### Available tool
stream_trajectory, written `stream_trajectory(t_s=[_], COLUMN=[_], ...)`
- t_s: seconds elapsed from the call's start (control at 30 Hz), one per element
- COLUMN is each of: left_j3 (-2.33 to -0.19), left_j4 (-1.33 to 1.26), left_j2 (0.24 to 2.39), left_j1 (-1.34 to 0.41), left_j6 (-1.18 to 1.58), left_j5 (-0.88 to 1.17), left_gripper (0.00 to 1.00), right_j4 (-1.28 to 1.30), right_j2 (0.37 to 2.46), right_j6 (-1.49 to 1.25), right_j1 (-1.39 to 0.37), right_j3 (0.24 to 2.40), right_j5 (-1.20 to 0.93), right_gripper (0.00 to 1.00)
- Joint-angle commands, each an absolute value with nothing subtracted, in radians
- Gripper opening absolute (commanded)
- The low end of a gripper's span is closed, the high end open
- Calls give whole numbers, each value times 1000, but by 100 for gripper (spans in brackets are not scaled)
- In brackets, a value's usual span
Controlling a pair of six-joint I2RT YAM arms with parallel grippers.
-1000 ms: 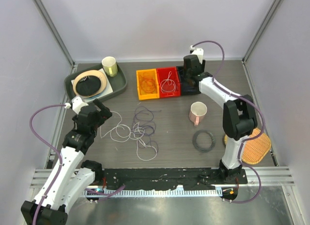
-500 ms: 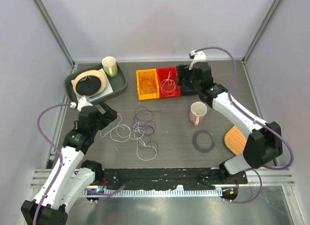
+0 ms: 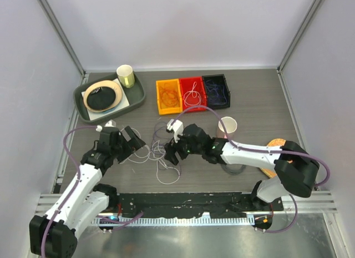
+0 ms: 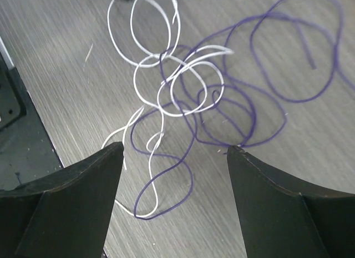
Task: Untangle the cables
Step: Untie the cable.
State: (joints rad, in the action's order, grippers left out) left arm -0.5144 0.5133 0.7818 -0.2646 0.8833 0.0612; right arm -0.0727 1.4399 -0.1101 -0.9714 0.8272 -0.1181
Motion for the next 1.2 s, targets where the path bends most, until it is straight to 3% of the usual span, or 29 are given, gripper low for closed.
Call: stream_trajectory(t_s=[0.0, 0.33, 0.43, 0.47, 0.53, 0.57, 0.6, 0.9, 1.17], left_j3=[-509, -558, -563, -568, -572, -580, -584, -701, -1029], left_j4=[492, 537, 509, 509, 520, 528, 549, 617, 568], left_j2=[793, 931, 965, 965, 953, 943, 933, 678, 660], left_j1=[-271, -288, -290, -291, -294, -295, -293, -296, -298], left_j6=[922, 942, 927, 925, 927, 930, 930, 910, 877], left_j5=[-18, -163, -88, -80, -83, -87, -98, -75, 89], left_gripper=[100, 97, 76, 57, 35, 8, 0, 0, 0], right_j4=[-202, -426, -448, -448, -451, -457, -457, -471, -439], right_j2=[1459, 1324, 1269, 1253, 1218, 1209, 1195, 1117, 1006], right_j6=[-143, -253, -259, -259, -264, -264, -267, -255, -31], right_j1=[-1006, -1009, -1009, -1009, -1009, -1011, -1009, -1011, -1011], right_j3=[790, 598, 562, 555, 535, 531, 520, 474, 601], right_j5=[-78, 66, 115, 118, 120, 120, 120, 81, -185], right_gripper=[81, 82, 82, 82, 82, 82, 82, 82, 84])
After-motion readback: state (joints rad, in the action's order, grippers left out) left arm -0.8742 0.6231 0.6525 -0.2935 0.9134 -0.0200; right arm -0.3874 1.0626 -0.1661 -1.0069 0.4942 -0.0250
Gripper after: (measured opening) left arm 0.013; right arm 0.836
